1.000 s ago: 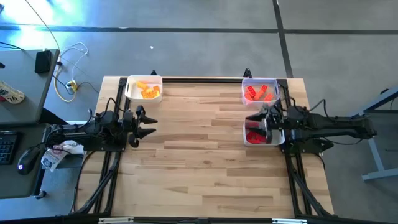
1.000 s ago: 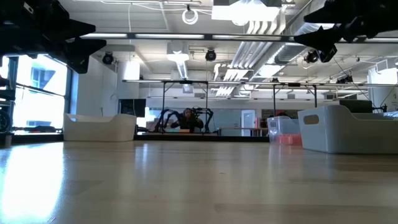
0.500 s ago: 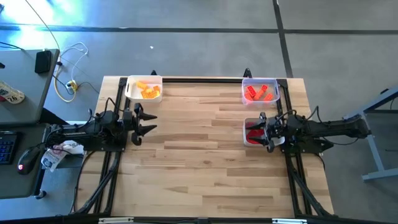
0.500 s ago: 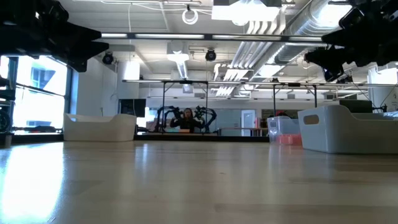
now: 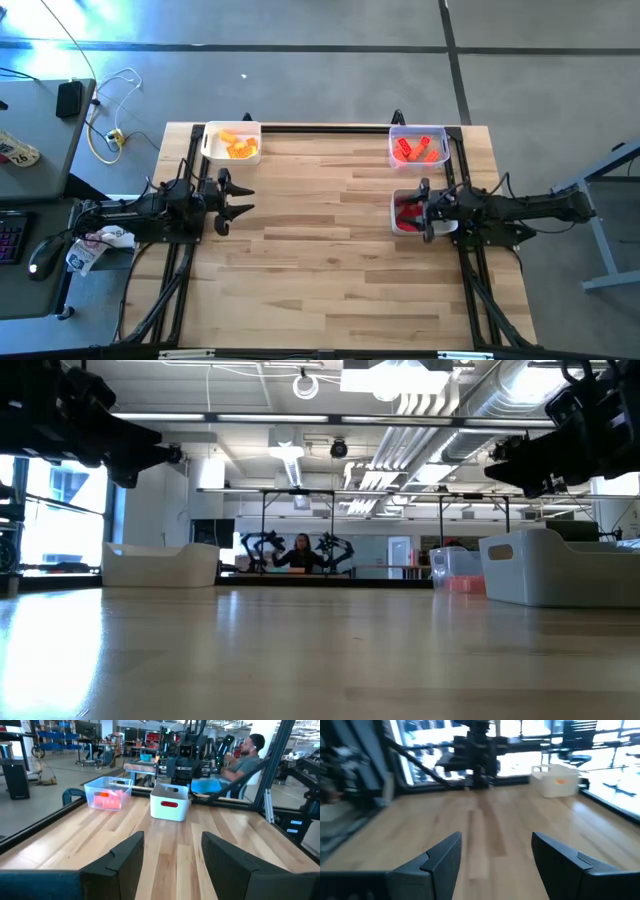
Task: Sort & place blocks by color
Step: Return to Home Position
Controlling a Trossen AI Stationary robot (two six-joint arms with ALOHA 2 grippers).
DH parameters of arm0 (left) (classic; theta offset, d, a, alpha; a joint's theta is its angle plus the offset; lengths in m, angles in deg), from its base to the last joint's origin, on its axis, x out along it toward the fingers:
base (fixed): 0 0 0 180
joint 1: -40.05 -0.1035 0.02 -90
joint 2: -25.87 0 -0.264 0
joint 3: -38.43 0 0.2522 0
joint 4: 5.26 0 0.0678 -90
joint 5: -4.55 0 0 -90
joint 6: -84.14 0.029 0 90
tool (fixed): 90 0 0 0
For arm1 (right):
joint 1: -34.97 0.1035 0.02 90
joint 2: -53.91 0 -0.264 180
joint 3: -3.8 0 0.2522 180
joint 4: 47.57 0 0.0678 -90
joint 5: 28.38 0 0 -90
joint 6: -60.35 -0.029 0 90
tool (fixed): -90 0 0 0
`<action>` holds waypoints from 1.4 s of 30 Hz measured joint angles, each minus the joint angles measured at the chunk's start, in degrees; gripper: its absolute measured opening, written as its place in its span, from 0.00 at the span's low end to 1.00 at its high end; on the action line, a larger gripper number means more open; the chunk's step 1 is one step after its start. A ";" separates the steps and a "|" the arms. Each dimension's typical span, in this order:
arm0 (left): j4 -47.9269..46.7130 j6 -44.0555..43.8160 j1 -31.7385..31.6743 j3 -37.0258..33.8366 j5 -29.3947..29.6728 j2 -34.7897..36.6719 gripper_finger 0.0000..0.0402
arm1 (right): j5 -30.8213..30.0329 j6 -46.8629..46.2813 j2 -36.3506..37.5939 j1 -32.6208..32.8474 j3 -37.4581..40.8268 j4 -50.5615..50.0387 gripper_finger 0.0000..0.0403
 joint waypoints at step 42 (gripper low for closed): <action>0.07 -0.01 0.01 0.00 0.00 0.00 0.47 | -9.82 -1.86 -0.31 -0.33 0.00 -5.81 0.56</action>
